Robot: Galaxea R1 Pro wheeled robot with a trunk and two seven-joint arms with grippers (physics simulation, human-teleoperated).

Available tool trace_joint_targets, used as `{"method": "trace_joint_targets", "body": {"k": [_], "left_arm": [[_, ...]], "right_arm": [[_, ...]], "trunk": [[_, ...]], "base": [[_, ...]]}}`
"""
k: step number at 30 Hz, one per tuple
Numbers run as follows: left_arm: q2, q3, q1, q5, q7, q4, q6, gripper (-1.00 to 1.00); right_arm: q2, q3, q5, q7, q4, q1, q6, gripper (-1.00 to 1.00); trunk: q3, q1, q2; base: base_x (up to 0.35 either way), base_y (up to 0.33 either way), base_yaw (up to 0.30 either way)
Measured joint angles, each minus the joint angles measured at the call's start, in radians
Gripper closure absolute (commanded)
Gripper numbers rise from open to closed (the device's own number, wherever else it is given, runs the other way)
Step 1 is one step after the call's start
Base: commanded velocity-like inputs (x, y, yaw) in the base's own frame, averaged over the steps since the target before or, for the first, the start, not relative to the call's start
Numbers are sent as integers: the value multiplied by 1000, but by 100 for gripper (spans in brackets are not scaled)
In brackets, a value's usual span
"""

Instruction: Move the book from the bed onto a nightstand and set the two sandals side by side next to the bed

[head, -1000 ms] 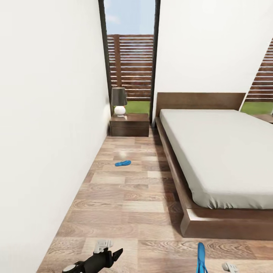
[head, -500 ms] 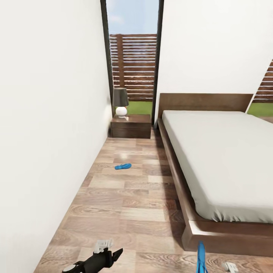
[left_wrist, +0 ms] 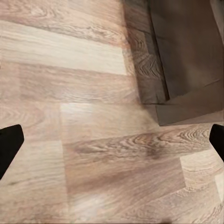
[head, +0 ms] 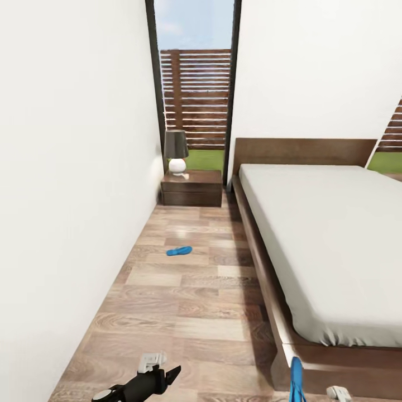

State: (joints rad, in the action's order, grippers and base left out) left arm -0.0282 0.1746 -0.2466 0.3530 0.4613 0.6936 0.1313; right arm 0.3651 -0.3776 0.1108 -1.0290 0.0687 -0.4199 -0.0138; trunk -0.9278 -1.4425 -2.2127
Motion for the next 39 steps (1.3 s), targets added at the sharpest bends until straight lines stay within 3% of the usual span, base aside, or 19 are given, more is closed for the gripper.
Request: {"method": "trace_joint_targets", "body": {"k": [19, 27, 39], "left_arm": [[0, 0, 0, 0, 0, 0, 0, -100], [0, 0, 0, 0, 1, 0, 0, -100], [0, 0, 0, 0, 1, 0, 0, -100]], "right_arm": [[0, 1, 0, 0, 1, 0, 0, 100], [0, 0, 0, 0, 1, 0, 0, 100], [0, 1, 0, 0, 1, 0, 0, 100]], "trunk": [[0, 0, 0], [0, -1, 0], [0, 0, 0]], "base": [[312, 0, 0], [64, 0, 33], [19, 0, 264]]}}
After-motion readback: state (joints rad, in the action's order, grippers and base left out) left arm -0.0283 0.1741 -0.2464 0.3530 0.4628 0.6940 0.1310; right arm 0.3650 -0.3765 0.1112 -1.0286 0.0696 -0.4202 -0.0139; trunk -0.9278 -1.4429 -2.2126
